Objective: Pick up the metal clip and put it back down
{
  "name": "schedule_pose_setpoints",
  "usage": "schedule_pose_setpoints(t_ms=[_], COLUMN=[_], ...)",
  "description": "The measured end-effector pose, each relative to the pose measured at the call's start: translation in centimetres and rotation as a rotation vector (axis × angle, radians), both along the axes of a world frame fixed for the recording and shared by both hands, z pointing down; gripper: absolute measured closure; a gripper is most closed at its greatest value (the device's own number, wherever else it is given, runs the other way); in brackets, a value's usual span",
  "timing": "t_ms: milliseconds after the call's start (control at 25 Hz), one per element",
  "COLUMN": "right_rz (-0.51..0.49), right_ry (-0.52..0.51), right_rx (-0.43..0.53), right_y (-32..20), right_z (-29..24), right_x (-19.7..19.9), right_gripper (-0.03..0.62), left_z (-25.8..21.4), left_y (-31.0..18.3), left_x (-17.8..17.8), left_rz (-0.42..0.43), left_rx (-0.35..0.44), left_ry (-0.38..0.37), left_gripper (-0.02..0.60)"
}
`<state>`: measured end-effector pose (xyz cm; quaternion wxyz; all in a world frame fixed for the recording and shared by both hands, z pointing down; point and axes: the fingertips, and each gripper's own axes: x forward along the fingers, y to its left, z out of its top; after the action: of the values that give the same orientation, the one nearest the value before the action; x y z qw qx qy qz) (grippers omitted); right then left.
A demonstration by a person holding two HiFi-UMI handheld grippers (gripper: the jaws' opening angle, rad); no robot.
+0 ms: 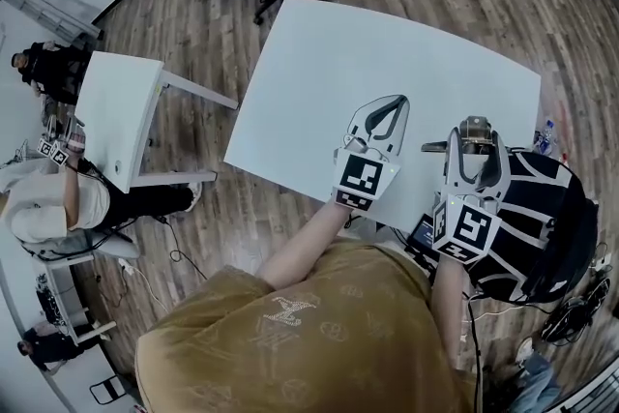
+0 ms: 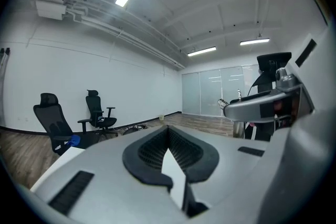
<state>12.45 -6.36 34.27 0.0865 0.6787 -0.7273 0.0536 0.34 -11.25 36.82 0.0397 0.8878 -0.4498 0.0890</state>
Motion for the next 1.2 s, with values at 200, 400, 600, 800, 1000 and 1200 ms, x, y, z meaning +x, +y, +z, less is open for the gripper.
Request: schedule_pose_setpoints(t_ms=[200, 400, 600, 800, 1000, 1200], right_rz=[-0.001, 0.003, -0.008, -0.002, 0.003, -0.007], right_ry=[0.009, 0.000, 0.032, 0.008, -0.007, 0.019], right_rx=[-0.062, -0.106, -0.168, -0.241, -0.287, -0.333], right_y=[0.2, 0.3, 0.3, 1.0, 1.5, 1.6], right_z=[2.1, 4.5, 7.1, 9.7, 11.7, 13.8], right_x=[-0.4, -0.7, -1.0, -0.8, -0.4, -0.3], right_gripper=[0.304, 0.304, 0.304, 0.304, 0.304, 0.304], left_z=[1.5, 3.7, 5.4, 7.6, 9.3, 11.2], left_y=[0.4, 0.7, 0.9, 1.4, 1.8, 2.2], left_x=[-0.3, -0.7, -0.6, -0.5, -0.4, -0.3], left_rz=[0.002, 0.006, 0.023, 0.036, 0.047, 0.052], left_rx=[-0.031, -0.057, -0.090, -0.140, -0.174, -0.220], left_ry=[-0.025, -0.053, -0.066, -0.074, -0.089, -0.091], left_gripper=[0.575, 0.575, 0.575, 0.575, 0.575, 0.575])
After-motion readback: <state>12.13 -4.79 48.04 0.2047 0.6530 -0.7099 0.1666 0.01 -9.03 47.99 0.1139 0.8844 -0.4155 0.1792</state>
